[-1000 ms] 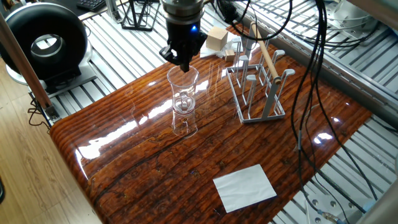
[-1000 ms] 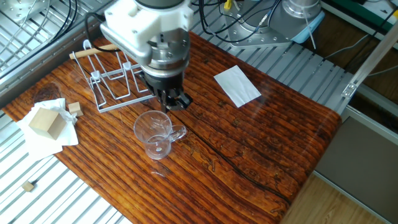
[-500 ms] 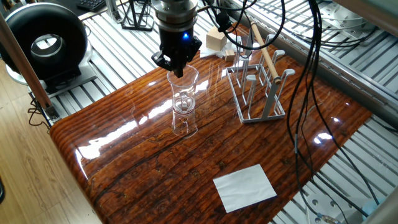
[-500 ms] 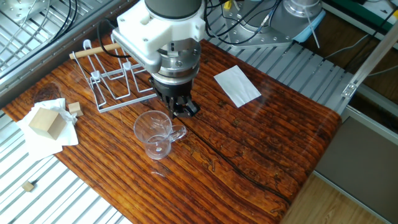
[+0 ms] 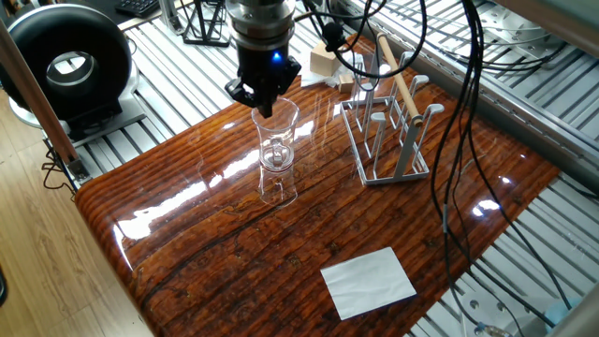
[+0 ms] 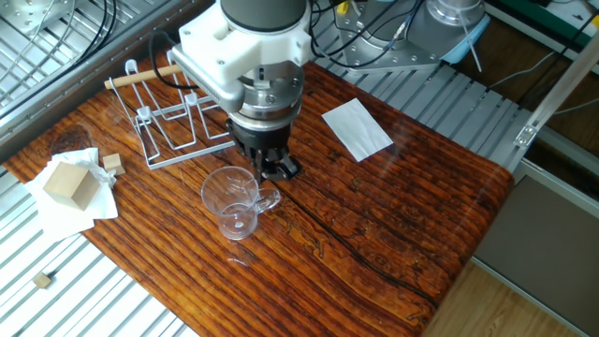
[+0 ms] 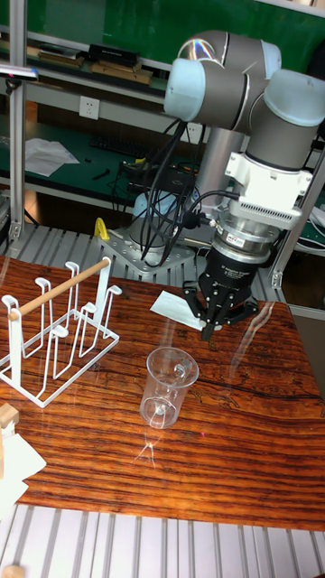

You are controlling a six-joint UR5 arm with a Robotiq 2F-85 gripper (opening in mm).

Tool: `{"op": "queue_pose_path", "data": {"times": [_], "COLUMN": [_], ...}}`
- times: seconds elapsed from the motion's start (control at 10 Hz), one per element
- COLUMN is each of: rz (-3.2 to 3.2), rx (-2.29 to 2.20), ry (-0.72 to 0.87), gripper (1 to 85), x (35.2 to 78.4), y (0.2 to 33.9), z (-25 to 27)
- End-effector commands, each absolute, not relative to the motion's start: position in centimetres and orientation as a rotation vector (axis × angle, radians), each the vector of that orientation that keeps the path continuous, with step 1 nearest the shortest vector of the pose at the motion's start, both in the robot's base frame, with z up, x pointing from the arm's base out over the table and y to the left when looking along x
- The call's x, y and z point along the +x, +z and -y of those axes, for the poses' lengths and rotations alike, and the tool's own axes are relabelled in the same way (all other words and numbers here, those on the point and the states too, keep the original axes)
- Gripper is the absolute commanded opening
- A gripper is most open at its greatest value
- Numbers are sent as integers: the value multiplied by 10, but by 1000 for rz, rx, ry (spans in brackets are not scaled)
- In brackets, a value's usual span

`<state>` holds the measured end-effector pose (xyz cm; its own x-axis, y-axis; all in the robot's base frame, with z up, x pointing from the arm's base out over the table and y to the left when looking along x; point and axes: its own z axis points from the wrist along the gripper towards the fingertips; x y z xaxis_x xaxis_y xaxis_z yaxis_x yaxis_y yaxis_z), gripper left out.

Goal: Put the cup on the cup rack

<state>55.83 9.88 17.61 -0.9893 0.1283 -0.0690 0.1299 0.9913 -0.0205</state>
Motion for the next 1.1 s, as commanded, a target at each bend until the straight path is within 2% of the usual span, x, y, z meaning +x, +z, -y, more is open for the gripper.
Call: {"op": "queue_pose_path", "data": {"times": [0.0, 0.1, 0.5, 0.8, 0.9, 1.0], "rz": [-3054, -3041, -3070, -3093, -3065, -3075], "rx": [189, 172, 4, -166, -177, -141], "ry": [-85, -124, -102, -26, -83, -1], "gripper": [13, 13, 13, 13, 13, 13], "x": [562, 564, 560, 553, 561, 558], "y": [177, 178, 177, 176, 177, 176], "z": [-90, -84, -89, -102, -93, -107]}}
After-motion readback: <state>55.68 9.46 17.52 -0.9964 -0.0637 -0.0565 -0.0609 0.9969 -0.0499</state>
